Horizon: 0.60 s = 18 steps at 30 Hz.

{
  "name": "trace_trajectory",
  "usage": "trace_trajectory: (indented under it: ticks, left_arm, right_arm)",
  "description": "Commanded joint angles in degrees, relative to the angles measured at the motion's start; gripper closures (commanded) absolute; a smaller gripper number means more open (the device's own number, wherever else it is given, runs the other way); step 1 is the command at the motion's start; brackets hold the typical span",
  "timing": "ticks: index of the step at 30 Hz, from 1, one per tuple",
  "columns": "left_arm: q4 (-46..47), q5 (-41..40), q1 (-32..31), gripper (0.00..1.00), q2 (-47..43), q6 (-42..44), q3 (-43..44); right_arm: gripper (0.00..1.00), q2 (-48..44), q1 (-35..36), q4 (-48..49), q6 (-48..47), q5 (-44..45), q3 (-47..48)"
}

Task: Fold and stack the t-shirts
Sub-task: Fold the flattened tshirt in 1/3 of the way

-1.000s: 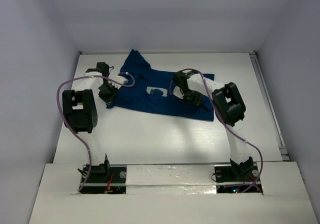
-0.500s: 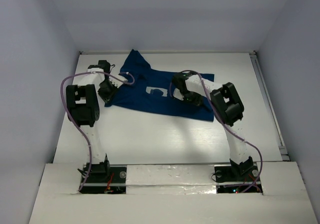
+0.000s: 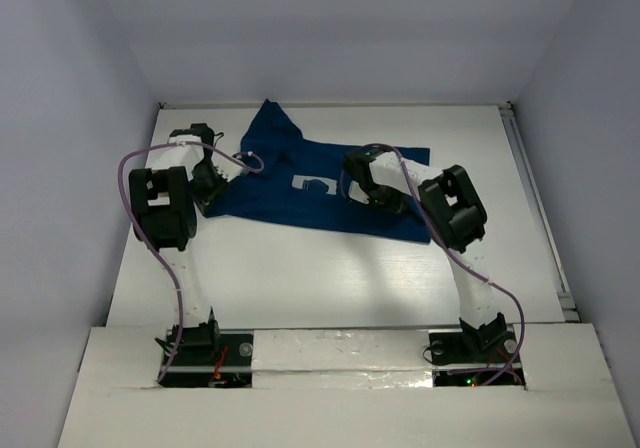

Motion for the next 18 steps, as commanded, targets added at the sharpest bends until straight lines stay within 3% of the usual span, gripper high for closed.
trace_trajectory:
  ticks: [1,13,18]
  left_arm:
    - [-4.7,-4.3,1.4,0.92,-1.8,3.4,-1.9]
    - [-6.4,-6.0,2.5,0.94,-5.0,7.3,-7.2]
    - [-8.4,-4.0,3.8,0.95,-5.4,7.2,-0.1]
  right_arm:
    - [1.00,2.5,-0.5,-1.4,-1.2,-1.8,-1.6]
    - [1.00,1.9,-0.5,-0.7,-1.2,-0.6,-2.9]
    - [1.00,2.4,-0.5,-0.7,-0.8,0.3,-2.0]
